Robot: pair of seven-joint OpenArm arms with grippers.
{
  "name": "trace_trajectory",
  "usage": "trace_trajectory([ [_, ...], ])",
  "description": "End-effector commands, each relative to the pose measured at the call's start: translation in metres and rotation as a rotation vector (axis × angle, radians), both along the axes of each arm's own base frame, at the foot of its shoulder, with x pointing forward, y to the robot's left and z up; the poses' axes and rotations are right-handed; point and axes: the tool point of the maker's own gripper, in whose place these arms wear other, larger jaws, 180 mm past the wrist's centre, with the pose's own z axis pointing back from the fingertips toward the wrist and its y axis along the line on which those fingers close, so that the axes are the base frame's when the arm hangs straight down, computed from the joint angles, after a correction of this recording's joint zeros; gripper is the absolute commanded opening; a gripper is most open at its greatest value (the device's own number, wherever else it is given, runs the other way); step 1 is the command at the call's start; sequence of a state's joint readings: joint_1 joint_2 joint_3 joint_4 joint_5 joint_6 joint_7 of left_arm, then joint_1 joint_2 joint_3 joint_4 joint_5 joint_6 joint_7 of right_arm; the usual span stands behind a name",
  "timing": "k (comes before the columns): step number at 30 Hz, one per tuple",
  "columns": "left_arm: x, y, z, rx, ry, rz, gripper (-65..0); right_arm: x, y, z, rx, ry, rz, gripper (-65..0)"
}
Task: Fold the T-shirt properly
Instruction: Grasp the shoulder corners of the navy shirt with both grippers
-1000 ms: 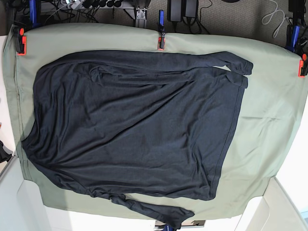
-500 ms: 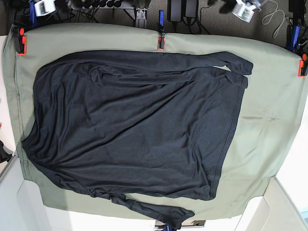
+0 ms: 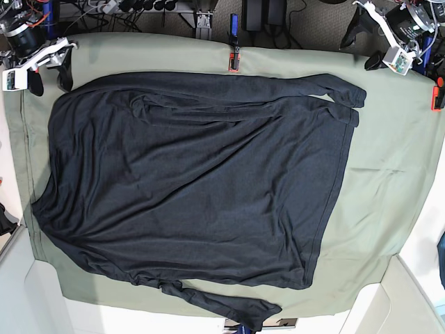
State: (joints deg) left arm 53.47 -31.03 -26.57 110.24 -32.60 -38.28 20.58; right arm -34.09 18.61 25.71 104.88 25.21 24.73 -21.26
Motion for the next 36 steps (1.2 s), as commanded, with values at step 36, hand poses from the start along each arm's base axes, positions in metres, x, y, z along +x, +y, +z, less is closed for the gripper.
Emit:
trace_trajectory([
  [36, 0.074, 0.002, -0.060, -0.045, 0.006, 0.021, -19.0, 0.047, -0.006, -0.011, 0.074, -0.054, -0.046, -24.7],
])
